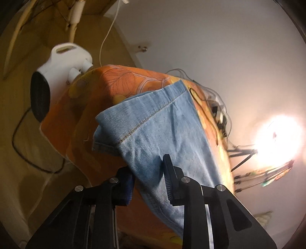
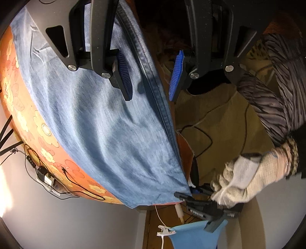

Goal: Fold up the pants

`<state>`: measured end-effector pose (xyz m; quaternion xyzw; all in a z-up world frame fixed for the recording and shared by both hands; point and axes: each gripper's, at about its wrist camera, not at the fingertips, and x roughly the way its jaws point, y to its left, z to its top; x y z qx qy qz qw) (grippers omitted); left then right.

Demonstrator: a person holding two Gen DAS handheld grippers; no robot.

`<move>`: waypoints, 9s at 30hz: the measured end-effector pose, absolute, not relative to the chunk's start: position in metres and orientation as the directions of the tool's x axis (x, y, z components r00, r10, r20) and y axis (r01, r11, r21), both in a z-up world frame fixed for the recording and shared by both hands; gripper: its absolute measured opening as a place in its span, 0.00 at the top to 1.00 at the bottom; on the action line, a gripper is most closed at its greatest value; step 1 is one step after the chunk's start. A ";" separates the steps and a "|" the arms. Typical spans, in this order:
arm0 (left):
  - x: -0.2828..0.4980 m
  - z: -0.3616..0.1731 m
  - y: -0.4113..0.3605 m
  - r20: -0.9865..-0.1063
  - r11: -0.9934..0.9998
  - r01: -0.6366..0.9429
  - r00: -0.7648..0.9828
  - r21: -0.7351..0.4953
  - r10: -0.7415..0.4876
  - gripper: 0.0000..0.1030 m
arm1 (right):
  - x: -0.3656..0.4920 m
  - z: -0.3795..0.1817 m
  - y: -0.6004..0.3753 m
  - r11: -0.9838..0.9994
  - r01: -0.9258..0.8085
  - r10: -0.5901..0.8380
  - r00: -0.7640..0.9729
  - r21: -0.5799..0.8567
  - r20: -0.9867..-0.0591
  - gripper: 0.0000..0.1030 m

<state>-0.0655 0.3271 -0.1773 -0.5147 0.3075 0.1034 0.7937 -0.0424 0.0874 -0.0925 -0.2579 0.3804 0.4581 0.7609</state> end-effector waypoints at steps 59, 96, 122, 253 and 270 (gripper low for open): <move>-0.050 -0.209 0.390 -0.605 0.418 -0.454 0.700 -0.787 -0.378 0.43 | -0.016 -0.073 0.266 0.448 -0.894 0.522 0.286 -0.028 -0.804 0.80; -0.033 -0.195 0.385 -0.617 0.551 -0.370 0.693 -0.748 -0.372 0.58 | 0.022 -0.057 0.275 0.513 -0.849 0.570 0.226 0.127 -0.790 0.62; -0.040 -0.143 0.329 -0.594 0.702 -0.229 0.733 -0.674 -0.331 0.87 | 0.132 -0.088 0.370 0.676 -0.587 0.578 0.047 0.446 -0.815 0.36; -0.039 -0.112 -0.034 -0.745 0.805 0.590 0.508 -0.064 -0.432 0.87 | 0.159 -0.084 -0.065 0.926 -0.264 0.369 0.480 0.270 -0.796 0.98; -0.046 -0.093 -0.021 -0.674 0.806 0.580 0.550 -0.118 -0.494 0.87 | 0.121 -0.115 -0.102 0.829 -0.150 0.558 0.293 0.540 -0.776 0.46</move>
